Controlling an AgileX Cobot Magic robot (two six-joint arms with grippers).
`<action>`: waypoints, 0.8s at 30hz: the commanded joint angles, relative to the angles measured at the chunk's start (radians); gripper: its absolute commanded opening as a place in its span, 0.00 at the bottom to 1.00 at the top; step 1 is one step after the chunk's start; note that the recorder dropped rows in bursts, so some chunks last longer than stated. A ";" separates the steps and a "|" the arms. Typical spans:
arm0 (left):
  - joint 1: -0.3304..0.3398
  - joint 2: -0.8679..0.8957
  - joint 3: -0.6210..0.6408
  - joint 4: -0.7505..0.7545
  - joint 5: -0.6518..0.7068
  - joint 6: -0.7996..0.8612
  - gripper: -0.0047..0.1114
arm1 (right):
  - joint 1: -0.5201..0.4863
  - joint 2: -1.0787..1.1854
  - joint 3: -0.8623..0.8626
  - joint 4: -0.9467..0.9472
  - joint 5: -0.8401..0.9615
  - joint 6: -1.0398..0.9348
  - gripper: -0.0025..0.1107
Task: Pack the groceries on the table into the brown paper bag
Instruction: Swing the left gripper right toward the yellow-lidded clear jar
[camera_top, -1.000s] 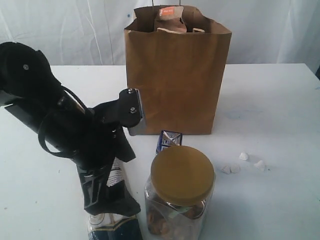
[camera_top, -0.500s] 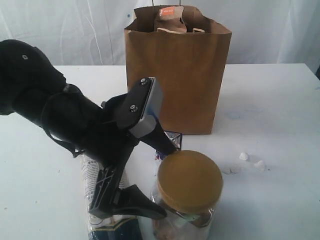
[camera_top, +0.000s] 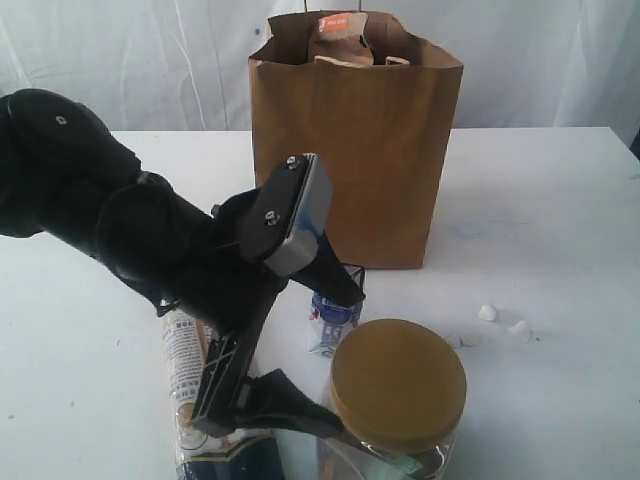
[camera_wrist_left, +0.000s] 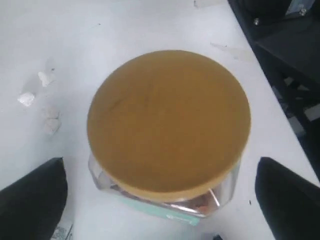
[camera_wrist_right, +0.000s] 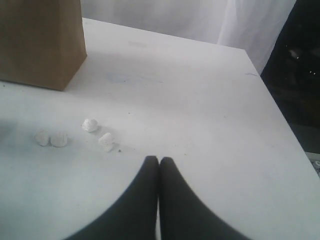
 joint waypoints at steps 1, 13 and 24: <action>-0.002 -0.007 0.008 0.170 0.089 0.001 0.94 | 0.007 -0.003 0.001 -0.006 -0.007 -0.010 0.02; -0.002 0.067 0.008 0.198 0.012 0.126 0.94 | 0.007 -0.003 0.001 -0.006 -0.007 -0.010 0.02; -0.002 0.157 0.008 -0.065 -0.061 0.247 0.94 | 0.007 -0.003 0.001 -0.006 -0.007 -0.010 0.02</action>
